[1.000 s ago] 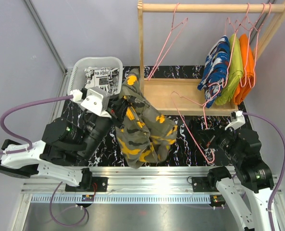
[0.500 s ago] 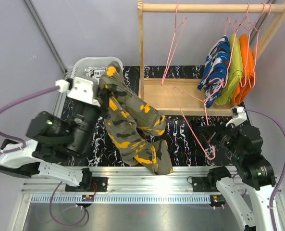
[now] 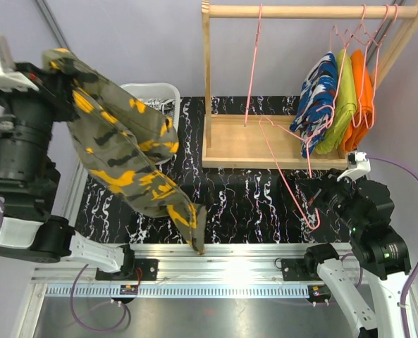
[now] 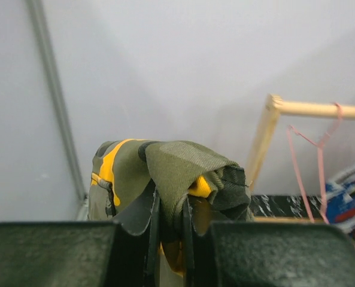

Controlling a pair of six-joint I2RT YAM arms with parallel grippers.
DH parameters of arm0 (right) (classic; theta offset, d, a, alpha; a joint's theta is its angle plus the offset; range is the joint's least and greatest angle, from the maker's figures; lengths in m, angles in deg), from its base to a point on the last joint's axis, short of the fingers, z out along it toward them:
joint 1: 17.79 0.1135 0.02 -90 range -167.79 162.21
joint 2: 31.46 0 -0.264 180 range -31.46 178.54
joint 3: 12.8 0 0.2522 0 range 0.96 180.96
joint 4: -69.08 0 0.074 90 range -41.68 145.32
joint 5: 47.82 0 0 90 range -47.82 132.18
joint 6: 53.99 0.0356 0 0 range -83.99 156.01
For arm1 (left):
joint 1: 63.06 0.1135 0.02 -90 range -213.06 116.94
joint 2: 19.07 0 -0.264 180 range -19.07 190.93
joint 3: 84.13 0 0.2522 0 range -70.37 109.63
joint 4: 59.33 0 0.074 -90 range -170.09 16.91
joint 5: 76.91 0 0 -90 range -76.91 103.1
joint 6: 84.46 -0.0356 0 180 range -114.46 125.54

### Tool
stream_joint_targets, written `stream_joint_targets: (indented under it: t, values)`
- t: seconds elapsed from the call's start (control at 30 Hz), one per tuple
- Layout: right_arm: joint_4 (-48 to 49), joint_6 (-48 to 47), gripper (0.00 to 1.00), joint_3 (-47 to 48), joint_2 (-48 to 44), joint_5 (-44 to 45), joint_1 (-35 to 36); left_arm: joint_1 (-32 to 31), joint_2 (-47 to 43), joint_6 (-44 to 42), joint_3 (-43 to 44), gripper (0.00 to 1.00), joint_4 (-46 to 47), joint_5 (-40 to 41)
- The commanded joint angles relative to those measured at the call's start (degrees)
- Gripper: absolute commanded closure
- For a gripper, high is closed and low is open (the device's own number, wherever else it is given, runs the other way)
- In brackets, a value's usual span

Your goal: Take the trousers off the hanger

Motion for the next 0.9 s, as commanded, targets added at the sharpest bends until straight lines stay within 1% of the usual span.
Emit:
stream_joint_targets:
  t: [0.0, 0.07, 0.1, 0.13, 0.17, 0.2, 0.27, 0.3, 0.33, 0.37, 0.4, 0.43, 0.47, 0.5, 0.53, 0.57, 0.6, 0.67, 0.7, 0.73, 0.77, 0.87]
  values:
    - [1.9, -0.7, 1.00, 2.2, 1.3, 1.6, -0.2, 5.1, 5.4, -8.4, 11.9, 1.00, -1.0, -9.6]
    - [2.4, -0.5, 1.00, 2.2, 1.4, 1.2, -0.2, 5.6, 4.4, -7.9, 10.2, 1.00, -0.9, -11.9]
    - [2.6, -0.1, 1.00, 2.3, 1.6, 1.1, -0.2, 8.4, 4.4, -3.8, 10.6, 1.00, -3.2, -13.1]
    - [2.7, -0.1, 1.00, 2.4, 2.0, 0.9, -0.2, 10.7, 4.5, -1.8, 10.3, 1.00, -7.5, -14.1]
    - [2.7, -0.1, 1.00, 2.7, 2.1, 0.8, -0.2, 12.9, 4.7, 0.3, 10.1, 1.00, -9.8, -15.0]
    - [2.6, 0.0, 1.00, 2.9, 2.4, 0.7, -0.2, 18.1, 4.9, 5.9, 9.7, 1.00, -15.3, -17.8]
    - [2.6, -0.1, 1.00, 3.5, 3.0, 0.2, -0.2, 22.2, 5.9, 9.1, 6.7, 1.00, -17.2, -20.3]
    - [2.4, -0.3, 1.00, 4.2, 3.2, 0.2, -0.2, 26.8, 6.5, 12.1, 6.2, 1.00, -18.8, -21.6]
    - [2.3, -0.4, 1.00, 4.5, 3.5, 0.2, -0.1, 29.2, 7.1, 14.8, 6.3, 1.00, -20.5, -22.6]
    - [2.1, -0.5, 1.00, 4.8, 3.7, 0.2, -0.1, 32.0, 8.4, 18.2, 7.4, 1.00, -24.0, -24.3]
    - [1.7, -0.7, 1.00, 5.4, 3.8, 0.2, -0.2, 38.5, 9.2, 24.7, 8.1, 1.00, -26.4, -27.6]
    - [1.6, -0.9, 1.00, 5.6, 4.1, 0.2, -0.1, 41.7, 10.2, 27.4, 8.9, 1.00, -30.1, -29.1]
    - [1.3, -1.1, 1.00, 5.8, 4.2, 0.1, -0.2, 44.6, 11.8, 29.9, 10.8, 1.00, -31.5, -30.5]
    - [1.0, -1.3, 1.00, 6.0, 4.2, 0.0, -0.2, 50.2, 12.9, 35.6, 12.1, 1.00, -33.4, -34.0]
    - [0.7, -1.4, 1.00, 6.0, 4.3, -0.1, -0.2, 52.7, 13.7, 38.2, 13.4, 1.00, -36.4, -36.0]
    - [0.7, -1.4, 1.00, 6.1, 4.4, -0.1, -0.2, 55.1, 14.5, 40.4, 14.2, 1.00, -37.2, -37.7]
    - [0.4, -1.4, 1.00, 6.1, 4.4, -0.1, -0.2, 59.1, 16.4, 43.6, 15.6, 1.00, -37.7, -40.6]
    - [-0.1, -1.3, 1.00, 6.0, 4.7, -0.6, -0.2, 62.5, 17.7, 45.5, 15.4, 1.00, -36.6, -42.6]
    - [-0.4, -1.3, 1.00, 6.2, 4.7, -0.7, -0.2, 65.6, 19.1, 47.6, 15.4, 1.00, -36.4, -43.9]
    - [-0.5, -1.3, 1.00, 6.4, 4.4, -0.7, -0.2, 67.2, 19.9, 49.1, 15.2, 1.00, -36.0, -44.5]
    - [-0.8, -1.4, 1.00, 6.2, 4.2, -0.6, -0.2, 70.4, 20.6, 53.1, 15.4, 1.00, -37.2, -46.4]
    - [-0.8, -1.7, 1.00, 5.0, 3.1, -0.1, -0.1, 73.4, 23.8, 57.0, 15.2, 1.00, -39.4, -48.8]
